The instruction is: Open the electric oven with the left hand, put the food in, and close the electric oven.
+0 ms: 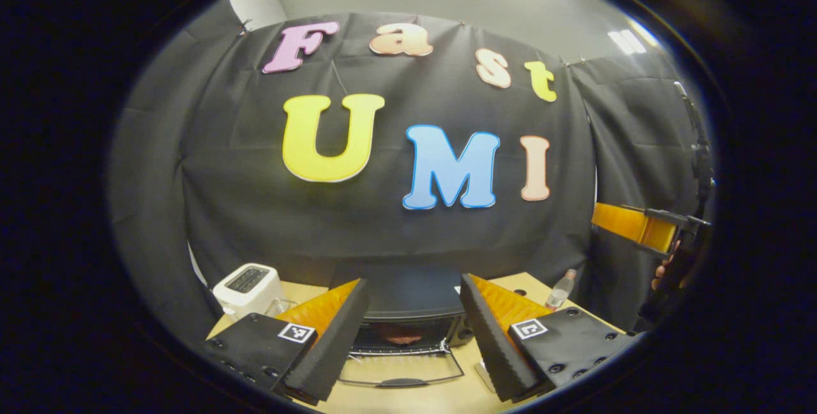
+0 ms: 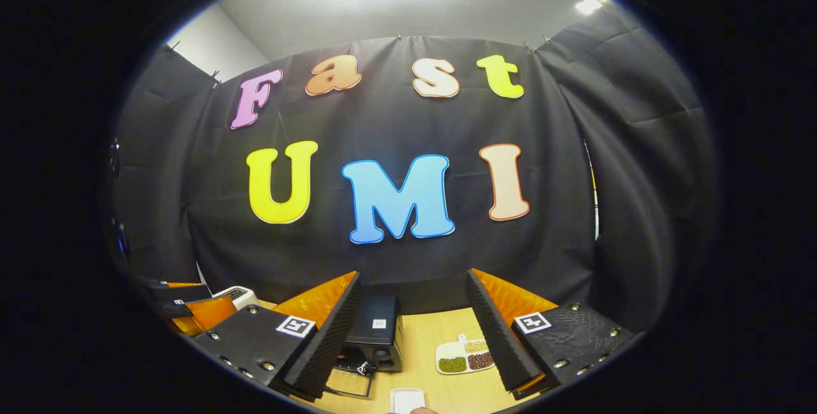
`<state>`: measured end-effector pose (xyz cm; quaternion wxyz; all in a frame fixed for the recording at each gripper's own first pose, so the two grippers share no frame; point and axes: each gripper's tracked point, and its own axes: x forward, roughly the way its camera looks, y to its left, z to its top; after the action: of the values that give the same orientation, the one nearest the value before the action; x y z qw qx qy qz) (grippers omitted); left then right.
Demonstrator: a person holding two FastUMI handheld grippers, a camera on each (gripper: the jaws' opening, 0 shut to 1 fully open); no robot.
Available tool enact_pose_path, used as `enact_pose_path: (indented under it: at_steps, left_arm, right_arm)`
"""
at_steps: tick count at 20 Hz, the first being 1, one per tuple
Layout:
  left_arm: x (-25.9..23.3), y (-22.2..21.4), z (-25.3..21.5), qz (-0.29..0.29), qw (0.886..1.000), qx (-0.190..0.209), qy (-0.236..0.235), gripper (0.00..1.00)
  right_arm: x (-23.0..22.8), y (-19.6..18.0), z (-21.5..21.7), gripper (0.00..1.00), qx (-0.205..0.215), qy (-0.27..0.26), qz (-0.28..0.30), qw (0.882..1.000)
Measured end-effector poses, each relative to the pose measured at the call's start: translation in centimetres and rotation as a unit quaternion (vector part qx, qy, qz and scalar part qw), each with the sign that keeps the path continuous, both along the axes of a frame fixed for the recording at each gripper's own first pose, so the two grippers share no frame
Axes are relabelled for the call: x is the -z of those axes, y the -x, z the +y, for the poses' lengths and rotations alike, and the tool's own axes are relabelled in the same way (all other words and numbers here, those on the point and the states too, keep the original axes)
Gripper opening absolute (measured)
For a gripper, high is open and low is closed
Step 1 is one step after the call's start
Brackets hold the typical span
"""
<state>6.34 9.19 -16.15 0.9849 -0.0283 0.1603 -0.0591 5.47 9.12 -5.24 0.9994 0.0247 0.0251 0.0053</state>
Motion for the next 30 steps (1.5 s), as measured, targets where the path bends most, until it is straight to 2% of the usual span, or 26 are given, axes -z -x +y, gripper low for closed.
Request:
enact_pose_path:
  at_steps: [5,6,7,9,13,14,15,17,18,19,20,21,23,25,27,29,30]
  left_arm:
    - [6.5,1.0,0.5,0.067,0.998,-0.016,-0.012,0.92]
    - [7.8,1.5,0.5,0.081,0.996,-0.018,-0.013,1.00]
    - [9.5,2.2,0.2,0.096,0.995,-0.019,-0.017,0.96]
    - [12.6,3.3,0.9,0.125,0.991,-0.025,-0.035,1.00]
    - [18.0,5.0,1.0,0.178,0.983,-0.025,-0.037,0.98]
    - [19.3,5.5,1.1,0.191,0.980,-0.024,-0.044,0.96]
    - [20.7,6.0,0.9,0.209,0.976,-0.022,-0.047,1.00]
    - [23.3,7.2,0.2,0.241,0.969,-0.014,-0.048,1.00]
    - [24.5,7.7,-0.1,0.256,0.965,-0.011,-0.048,0.96]
    - [25.7,8.2,-0.3,0.271,0.961,-0.010,-0.049,0.96]
    - [26.9,8.6,-0.2,0.289,0.956,-0.011,-0.051,1.00]
    - [28.2,9.1,-0.1,0.306,0.951,-0.012,-0.052,0.96]
    - [30.2,9.5,0.1,0.335,0.940,-0.014,-0.059,0.96]
    - [31.3,9.3,0.3,0.346,0.935,-0.011,-0.079,1.00]
    - [32.3,9.1,-0.2,0.357,0.930,0.002,-0.086,0.92]
    - [33.5,9.3,-0.8,0.377,0.922,0.009,-0.083,0.92]
    - [34.3,9.4,-0.9,0.388,0.918,0.007,-0.082,0.96]
  right_arm:
    - [0.5,-0.5,-1.4,0.98,0.006,-0.016,0.010,1.000]
    - [0.6,-0.5,-1.7,0.98,0.009,-0.018,0.009,1.000]
    - [0.6,-0.5,-2.0,0.98,0.011,-0.020,0.010,1.000]
    - [1.0,-0.6,-2.2,0.98,0.013,-0.025,0.015,0.999]
    - [1.9,-0.5,-2.8,0.98,0.012,-0.038,0.024,0.999]
    - [2.0,-0.3,-3.1,0.98,0.015,-0.036,0.025,0.999]
    - [2.1,-0.1,-3.3,0.98,0.016,-0.034,0.026,0.999]
    - [2.2,0.1,-3.5,0.98,0.018,-0.033,0.028,0.999]
    - [2.4,0.2,-3.7,0.98,0.018,-0.030,0.030,0.999]
    - [2.5,0.1,-3.9,0.98,0.019,-0.028,0.032,0.999]
    - [2.7,0.3,-4.0,0.98,0.019,-0.026,0.035,0.999]
    - [2.9,0.4,-4.1,0.98,0.018,-0.025,0.036,0.999]
    - [3.0,0.5,-4.6,0.98,0.021,-0.019,0.038,0.999]
    - [3.3,0.6,-5.2,0.98,0.025,-0.015,0.042,0.999]
    - [3.7,0.6,-5.9,0.98,0.031,-0.013,0.048,0.998]
    - [3.8,0.7,-6.4,0.98,0.036,-0.015,0.050,0.998]
    - [3.9,0.6,-6.6,0.98,0.039,-0.016,0.050,0.998]
